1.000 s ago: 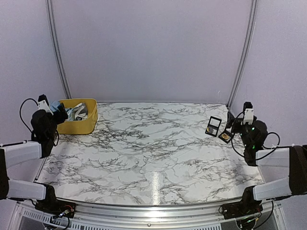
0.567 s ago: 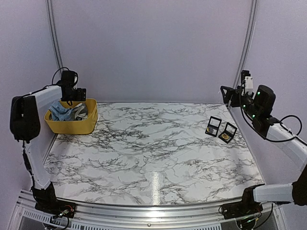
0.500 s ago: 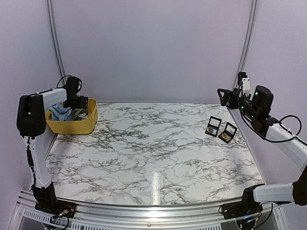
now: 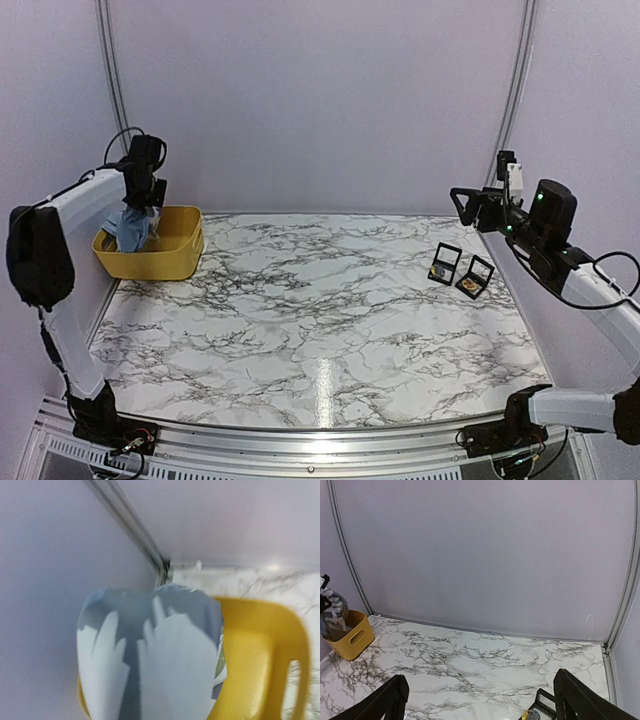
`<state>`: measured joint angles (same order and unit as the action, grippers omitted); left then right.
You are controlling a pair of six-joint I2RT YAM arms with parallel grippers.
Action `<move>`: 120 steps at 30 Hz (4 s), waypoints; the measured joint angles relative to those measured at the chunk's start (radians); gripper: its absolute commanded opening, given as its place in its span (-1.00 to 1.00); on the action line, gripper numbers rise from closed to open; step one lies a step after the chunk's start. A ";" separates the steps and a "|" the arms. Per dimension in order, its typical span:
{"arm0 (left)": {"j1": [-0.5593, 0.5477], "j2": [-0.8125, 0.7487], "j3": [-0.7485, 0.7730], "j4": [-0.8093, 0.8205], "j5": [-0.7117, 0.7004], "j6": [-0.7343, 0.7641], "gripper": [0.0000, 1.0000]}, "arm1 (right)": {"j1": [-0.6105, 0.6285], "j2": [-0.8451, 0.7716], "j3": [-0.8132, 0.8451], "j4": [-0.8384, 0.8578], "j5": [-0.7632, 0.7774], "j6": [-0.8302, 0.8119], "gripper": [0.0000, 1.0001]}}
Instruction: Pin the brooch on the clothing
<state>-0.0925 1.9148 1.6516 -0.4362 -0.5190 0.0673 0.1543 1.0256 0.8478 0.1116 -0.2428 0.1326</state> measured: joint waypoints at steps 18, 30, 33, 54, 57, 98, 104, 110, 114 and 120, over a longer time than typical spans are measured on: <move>-0.651 -0.549 -0.214 0.162 0.645 0.207 -1.00 | 0.029 0.053 0.059 -0.005 -0.119 0.062 0.89; -0.513 -0.031 -0.155 0.108 0.623 0.080 0.72 | 0.262 0.303 0.196 -0.229 0.117 -0.042 0.76; -0.447 -0.003 -0.109 0.131 0.559 0.022 0.97 | 0.334 0.405 0.255 -0.330 0.208 -0.067 0.72; -0.439 -0.568 -0.836 0.247 0.360 -0.282 0.97 | 0.446 1.096 0.622 -0.512 0.440 -0.026 -0.45; -0.439 -0.582 -0.871 0.254 0.351 -0.300 0.96 | 0.406 1.206 0.785 -0.523 0.455 -0.028 -0.47; -0.517 -0.506 -1.020 0.390 0.431 -0.383 -1.00 | 0.958 0.683 0.063 -0.406 0.150 -0.159 0.14; -0.517 -0.555 -1.032 0.394 0.410 -0.393 -1.00 | 0.964 0.737 0.092 -0.326 0.106 -0.158 -1.00; -0.526 -0.692 -1.032 0.363 0.385 -0.402 -1.00 | 0.966 0.636 0.089 -0.397 -0.023 -0.127 -1.00; -0.552 -0.869 -1.031 0.292 0.372 -0.421 -1.00 | 0.966 0.357 0.103 -0.480 -0.110 -0.067 -1.00; -0.556 -0.929 -0.912 0.243 0.316 -0.320 -1.00 | 0.731 0.090 0.207 -0.434 -0.152 -0.013 -1.00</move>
<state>-0.6483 0.9863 0.7391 -0.1932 -0.2028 -0.2531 0.8856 1.1156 1.0546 -0.3222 -0.3946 0.1196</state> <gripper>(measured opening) 0.009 0.003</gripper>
